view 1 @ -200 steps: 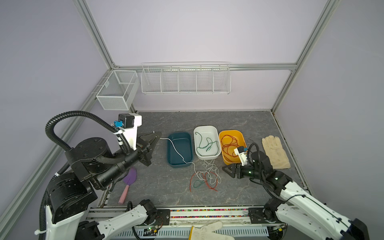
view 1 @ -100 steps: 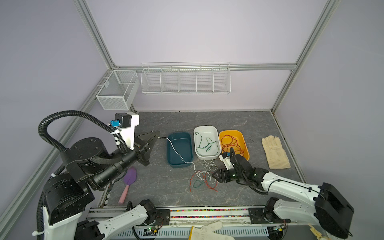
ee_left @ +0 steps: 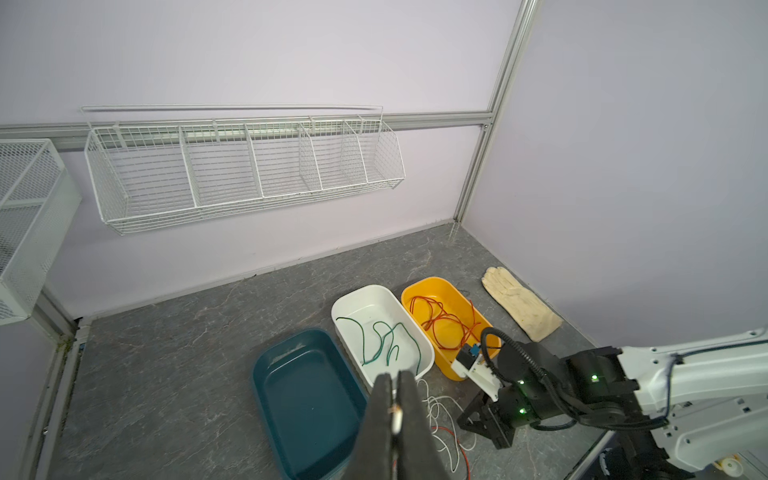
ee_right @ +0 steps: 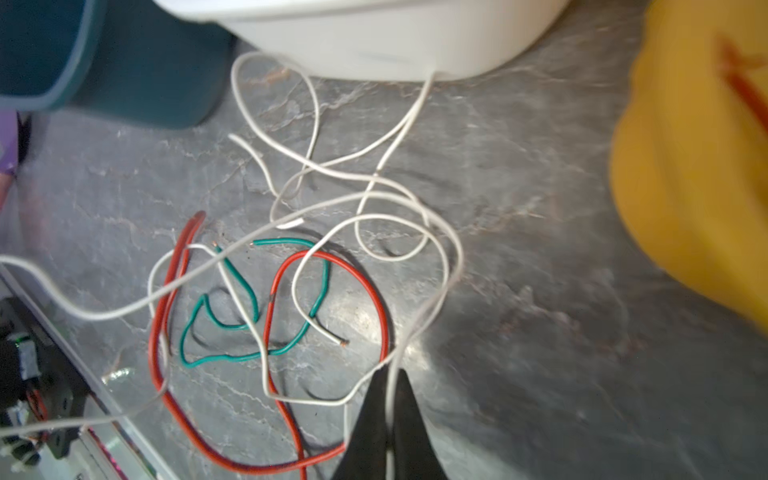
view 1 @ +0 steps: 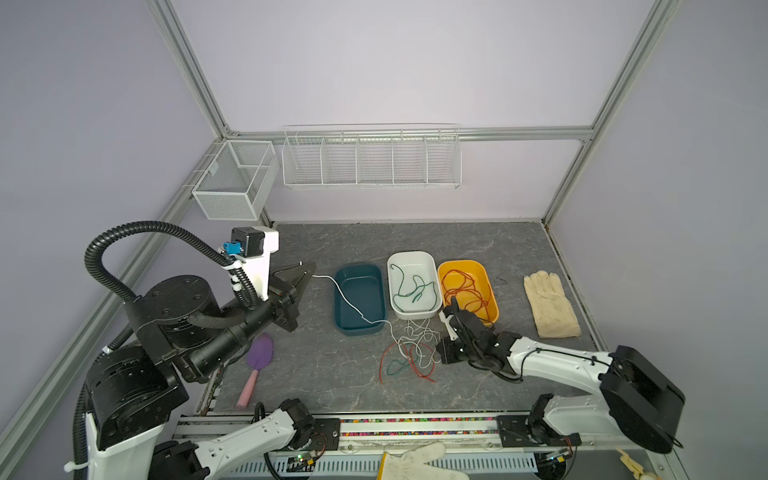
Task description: Untangle the cables
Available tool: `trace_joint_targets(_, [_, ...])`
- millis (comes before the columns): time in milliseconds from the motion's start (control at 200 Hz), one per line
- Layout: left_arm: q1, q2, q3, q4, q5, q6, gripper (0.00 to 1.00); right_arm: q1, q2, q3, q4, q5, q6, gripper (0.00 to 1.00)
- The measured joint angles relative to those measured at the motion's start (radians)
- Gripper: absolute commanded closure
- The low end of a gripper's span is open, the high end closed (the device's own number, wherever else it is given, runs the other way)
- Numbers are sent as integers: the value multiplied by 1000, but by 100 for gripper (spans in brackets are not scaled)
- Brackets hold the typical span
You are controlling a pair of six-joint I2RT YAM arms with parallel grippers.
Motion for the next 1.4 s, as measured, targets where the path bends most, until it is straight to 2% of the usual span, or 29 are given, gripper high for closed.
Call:
trace_joint_targets(150, [0, -2, -1, -30, -79, 28, 100, -28, -257, 40, -180, 123, -32, 94])
trace_joint_targets(300, [0, -8, -26, -41, -184, 62, 100, -127, -467, 139, -346, 193, -85, 94])
trace_joint_targets(540, [0, -9, -76, -60, -324, 100, 100, -296, -605, 296, -595, 266, -145, 94])
trace_joint_targets(745, [1, -10, -116, -73, -399, 126, 100, -360, -651, 435, -700, 302, -169, 94])
trace_joint_targets(855, [1, -11, -118, -74, -409, 131, 100, -365, -647, 460, -702, 233, -176, 94])
trace_joint_targets(965, [1, -18, -127, -69, -399, 133, 100, -368, -626, 451, -670, 58, -184, 93])
trace_joint_targets(1055, [1, -18, -134, -58, -377, 132, 100, -369, -588, 443, -632, -78, -190, 81])
trace_joint_targets(1104, [1, -16, -138, -48, -359, 132, 100, -369, -562, 433, -604, -139, -190, 72])
trace_joint_targets(1224, [1, -2, -141, -27, -301, 125, 100, -369, -532, 362, -519, -254, -188, 54])
trace_joint_targets(1319, [1, 19, -141, -11, -263, 121, 100, -356, -519, 280, -451, -324, -174, 45])
trace_joint_targets(1399, [1, 35, -141, -1, -239, 117, 100, -315, -496, 219, -390, -363, -156, 42])
